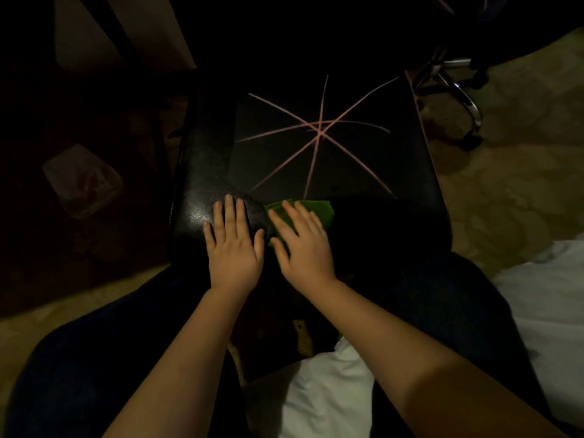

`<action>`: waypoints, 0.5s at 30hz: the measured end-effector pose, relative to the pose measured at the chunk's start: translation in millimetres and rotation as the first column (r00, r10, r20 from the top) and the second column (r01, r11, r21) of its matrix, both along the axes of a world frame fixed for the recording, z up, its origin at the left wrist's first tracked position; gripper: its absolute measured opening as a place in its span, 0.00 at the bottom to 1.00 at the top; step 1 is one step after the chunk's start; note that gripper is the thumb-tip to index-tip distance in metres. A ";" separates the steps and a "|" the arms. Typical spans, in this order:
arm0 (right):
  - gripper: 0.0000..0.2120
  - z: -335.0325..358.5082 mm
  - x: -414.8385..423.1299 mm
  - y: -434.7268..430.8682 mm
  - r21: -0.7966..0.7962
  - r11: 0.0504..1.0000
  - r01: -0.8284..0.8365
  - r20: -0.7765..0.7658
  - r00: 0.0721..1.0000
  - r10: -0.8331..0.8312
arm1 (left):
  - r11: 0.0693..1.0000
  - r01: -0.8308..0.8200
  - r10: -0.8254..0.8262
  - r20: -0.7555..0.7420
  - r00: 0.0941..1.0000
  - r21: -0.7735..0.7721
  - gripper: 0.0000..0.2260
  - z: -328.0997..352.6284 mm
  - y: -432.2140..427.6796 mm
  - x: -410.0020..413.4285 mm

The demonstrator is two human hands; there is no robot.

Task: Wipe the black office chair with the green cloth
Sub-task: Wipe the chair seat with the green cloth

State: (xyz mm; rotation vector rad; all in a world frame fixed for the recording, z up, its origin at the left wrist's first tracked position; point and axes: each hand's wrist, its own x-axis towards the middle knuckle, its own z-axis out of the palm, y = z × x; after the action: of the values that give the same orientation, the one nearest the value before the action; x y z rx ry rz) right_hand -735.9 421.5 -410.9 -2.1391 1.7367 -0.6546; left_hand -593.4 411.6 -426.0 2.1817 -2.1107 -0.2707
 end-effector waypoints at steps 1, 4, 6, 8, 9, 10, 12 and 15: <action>0.21 0.0 5.4 0.2 -0.013 1.000 -0.011 -0.009 1.000 0.010 | 1.000 0.001 -0.001 0.001 1.000 0.003 0.30 -0.3 0.0 -0.1; 0.19 -0.8 12.3 0.9 -0.064 0.998 -0.025 -0.020 0.999 0.024 | 1.000 0.008 -0.008 0.002 1.000 0.012 0.30 -1.0 -0.3 1.0; 0.19 -3.3 11.8 1.8 -0.105 0.994 -0.032 -0.025 0.999 0.029 | 1.000 0.013 -0.012 -0.012 1.000 0.016 0.29 -0.5 -0.3 2.1; 0.19 -7.1 8.4 4.6 -0.154 0.987 -0.052 -0.051 0.998 0.044 | 1.000 0.019 -0.019 -0.028 0.999 0.017 0.29 0.4 -0.3 2.8; 0.19 -9.2 5.5 7.1 -0.174 0.982 -0.071 -0.069 0.996 0.060 | 1.000 0.024 -0.023 -0.033 0.999 0.016 0.29 1.1 0.0 3.0; 0.20 -11.6 1.5 10.0 -0.193 0.976 -0.099 -0.083 0.993 0.084 | 0.999 0.027 -0.026 -0.043 0.999 0.018 0.29 1.8 0.2 3.4; 0.20 -16.0 -10.2 16.1 -0.232 0.956 -0.178 -0.108 0.982 0.157 | 0.999 0.029 -0.027 -0.084 0.996 0.026 0.27 3.6 0.0 4.8; 0.21 -21.2 -33.2 22.2 -0.254 0.908 -0.334 -0.182 0.938 0.294 | 0.998 0.037 -0.033 -0.102 0.994 0.043 0.27 6.3 -0.7 7.6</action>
State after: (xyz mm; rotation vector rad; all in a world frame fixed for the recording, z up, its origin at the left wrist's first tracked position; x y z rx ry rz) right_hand -769.1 443.7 -432.2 -2.6449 1.3750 -0.7101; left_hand -585.8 410.9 -419.7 2.1078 -2.1098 -0.4263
